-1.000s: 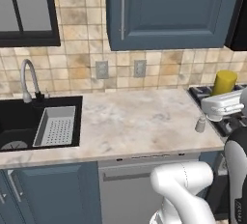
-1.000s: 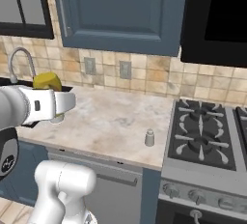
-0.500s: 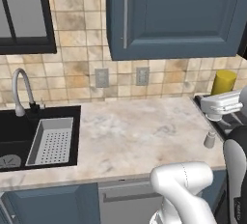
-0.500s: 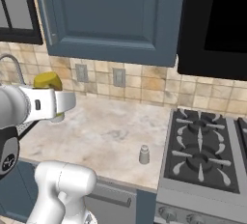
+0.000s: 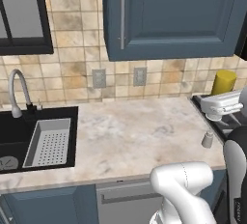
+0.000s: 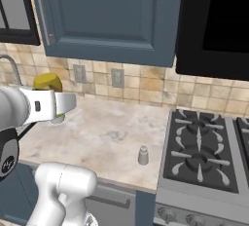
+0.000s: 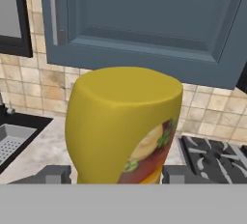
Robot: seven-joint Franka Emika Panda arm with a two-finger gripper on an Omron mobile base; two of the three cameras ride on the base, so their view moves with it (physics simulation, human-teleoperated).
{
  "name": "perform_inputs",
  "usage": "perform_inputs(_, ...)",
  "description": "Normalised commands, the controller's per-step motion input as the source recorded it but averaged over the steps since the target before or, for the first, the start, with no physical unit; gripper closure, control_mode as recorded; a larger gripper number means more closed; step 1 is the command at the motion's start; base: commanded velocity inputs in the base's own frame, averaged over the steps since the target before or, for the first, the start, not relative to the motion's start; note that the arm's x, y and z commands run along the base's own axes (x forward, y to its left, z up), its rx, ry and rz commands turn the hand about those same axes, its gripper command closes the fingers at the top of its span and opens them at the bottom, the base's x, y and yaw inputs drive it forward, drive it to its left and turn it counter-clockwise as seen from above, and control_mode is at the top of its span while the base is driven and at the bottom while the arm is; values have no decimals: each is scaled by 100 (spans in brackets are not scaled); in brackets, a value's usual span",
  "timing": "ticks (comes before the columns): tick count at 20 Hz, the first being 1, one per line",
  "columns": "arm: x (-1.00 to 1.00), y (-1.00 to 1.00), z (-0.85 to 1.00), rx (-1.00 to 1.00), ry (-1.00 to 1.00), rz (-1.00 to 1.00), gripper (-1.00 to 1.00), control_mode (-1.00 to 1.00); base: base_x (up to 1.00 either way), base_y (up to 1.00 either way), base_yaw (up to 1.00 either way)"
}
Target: Take 2 condiments from the cabinet and move them on the counter near the stove.Make sure the condiments are lined up with each other, next to each other.
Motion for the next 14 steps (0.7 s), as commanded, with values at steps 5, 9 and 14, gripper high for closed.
perform_inputs(5,0,0,0,0,0,0,100,100,19,-19,-4)
perform_inputs(9,0,0,0,0,0,0,100,100,5,-7,-3)
perform_inputs(14,0,0,0,0,0,0,100,100,0,-1,0)
